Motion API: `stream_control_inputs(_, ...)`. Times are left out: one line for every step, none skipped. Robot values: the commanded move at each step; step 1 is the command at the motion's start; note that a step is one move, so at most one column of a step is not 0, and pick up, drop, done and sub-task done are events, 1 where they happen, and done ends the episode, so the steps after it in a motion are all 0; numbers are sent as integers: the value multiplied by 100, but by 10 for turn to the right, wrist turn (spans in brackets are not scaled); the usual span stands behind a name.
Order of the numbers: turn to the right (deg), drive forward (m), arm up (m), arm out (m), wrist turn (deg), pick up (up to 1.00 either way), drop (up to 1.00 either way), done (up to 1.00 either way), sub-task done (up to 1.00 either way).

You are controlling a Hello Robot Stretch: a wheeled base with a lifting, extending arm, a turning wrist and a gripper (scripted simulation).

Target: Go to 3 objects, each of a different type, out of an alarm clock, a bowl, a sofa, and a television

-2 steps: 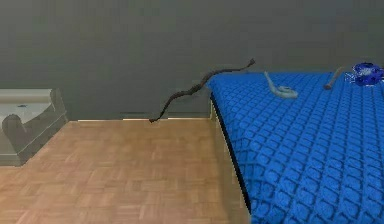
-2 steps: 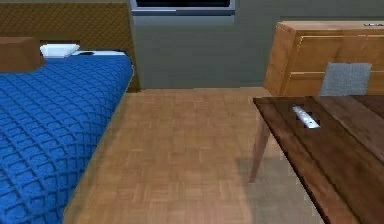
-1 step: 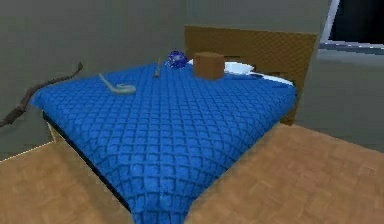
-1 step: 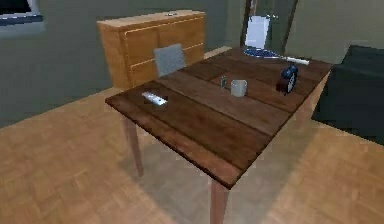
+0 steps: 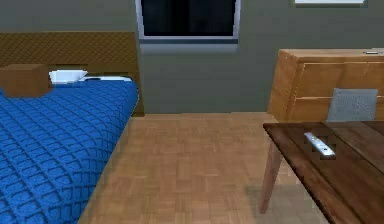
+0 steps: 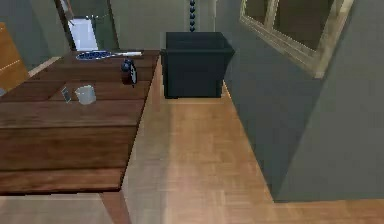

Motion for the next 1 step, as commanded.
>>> stream_control_inputs(0, 100, 0, 0, 0, 0, 0, 0, 0)
